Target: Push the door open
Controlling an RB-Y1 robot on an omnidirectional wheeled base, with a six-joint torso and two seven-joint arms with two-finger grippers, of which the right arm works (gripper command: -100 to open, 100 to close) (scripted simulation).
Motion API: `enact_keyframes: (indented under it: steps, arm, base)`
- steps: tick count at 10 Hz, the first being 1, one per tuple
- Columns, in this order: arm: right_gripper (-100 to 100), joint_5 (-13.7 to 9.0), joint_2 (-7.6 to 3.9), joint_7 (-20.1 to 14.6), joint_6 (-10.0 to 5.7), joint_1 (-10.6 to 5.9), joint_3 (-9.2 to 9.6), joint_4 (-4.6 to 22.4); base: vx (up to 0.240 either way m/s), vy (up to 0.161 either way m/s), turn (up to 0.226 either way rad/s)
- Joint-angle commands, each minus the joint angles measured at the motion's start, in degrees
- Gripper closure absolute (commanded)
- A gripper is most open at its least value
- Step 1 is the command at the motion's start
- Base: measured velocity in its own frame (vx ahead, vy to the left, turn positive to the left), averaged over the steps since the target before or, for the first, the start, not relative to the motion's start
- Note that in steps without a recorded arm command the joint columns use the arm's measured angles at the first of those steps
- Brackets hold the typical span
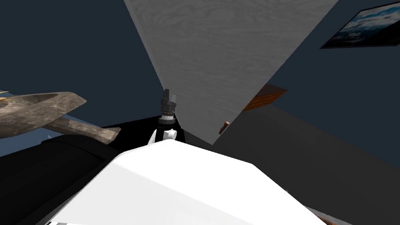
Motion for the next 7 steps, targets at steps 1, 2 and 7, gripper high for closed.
enact_keyframes:
  steps: [1,2,7]
  arm:
    - [100,-1.0,-0.08,0.3,-1.77,-0.22,-1.51,0.4]
    - [100,-1.7,0.23,0.6,-2.35,-0.3,-2.21,0.5]
    - [100,-3.9,1.76,1.8,-4.11,-0.56,-4.5,0.6]
  base:
    - [0.02,-0.18,0.055]
    - [0.023,-0.168,0.029]
    - [0.007,-0.184,0.033]
